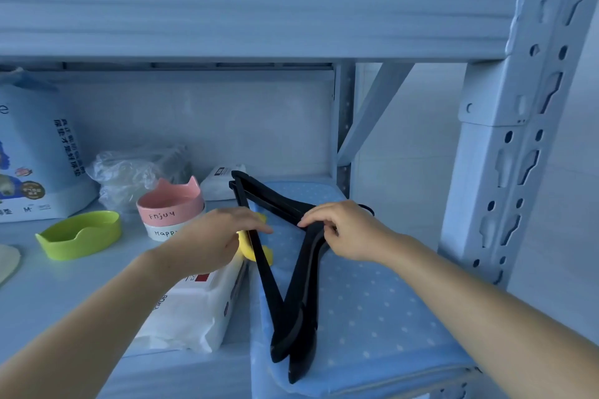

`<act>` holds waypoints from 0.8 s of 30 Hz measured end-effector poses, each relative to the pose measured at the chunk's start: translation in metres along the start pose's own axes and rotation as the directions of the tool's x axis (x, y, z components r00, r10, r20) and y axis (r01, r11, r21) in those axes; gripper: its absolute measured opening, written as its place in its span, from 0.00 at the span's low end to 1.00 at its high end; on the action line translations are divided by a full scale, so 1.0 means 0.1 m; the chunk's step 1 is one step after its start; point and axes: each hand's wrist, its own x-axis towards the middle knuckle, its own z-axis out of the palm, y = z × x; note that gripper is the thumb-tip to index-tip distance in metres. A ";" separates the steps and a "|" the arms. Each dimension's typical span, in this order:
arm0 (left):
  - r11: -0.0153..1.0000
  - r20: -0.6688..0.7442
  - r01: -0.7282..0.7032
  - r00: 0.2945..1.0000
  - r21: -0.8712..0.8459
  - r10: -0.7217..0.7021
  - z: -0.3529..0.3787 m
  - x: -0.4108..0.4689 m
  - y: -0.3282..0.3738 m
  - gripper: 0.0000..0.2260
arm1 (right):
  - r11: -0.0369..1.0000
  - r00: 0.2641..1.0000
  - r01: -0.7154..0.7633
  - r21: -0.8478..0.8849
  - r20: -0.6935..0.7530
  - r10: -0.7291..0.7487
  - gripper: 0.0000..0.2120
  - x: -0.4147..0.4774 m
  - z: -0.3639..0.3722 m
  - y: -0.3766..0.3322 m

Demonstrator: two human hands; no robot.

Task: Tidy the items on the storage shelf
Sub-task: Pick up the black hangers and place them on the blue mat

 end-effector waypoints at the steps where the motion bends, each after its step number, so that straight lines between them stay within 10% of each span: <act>1: 0.999 -0.027 0.020 0.999 -0.027 -0.021 -0.02 0.00 0.00 0.29 | 1.000 1.000 -0.015 0.021 -0.026 0.016 0.21 0.04 -0.03 0.01; 7: 0.983 -0.114 0.175 0.977 -0.053 -0.180 -0.07 0.12 -0.16 0.20 | 0.993 0.993 -0.114 0.013 0.023 0.114 0.11 0.37 -0.09 0.07; 20: 0.881 0.055 0.461 0.888 -0.108 -0.457 0.20 0.72 -0.53 0.04 | 0.950 0.944 -0.236 -0.207 0.183 0.274 0.25 0.82 0.00 0.08; 24: 0.862 0.060 0.442 0.895 -0.248 -0.442 0.25 0.74 -0.51 0.14 | 0.931 0.921 -0.280 -0.235 0.208 0.329 0.29 0.84 0.01 0.10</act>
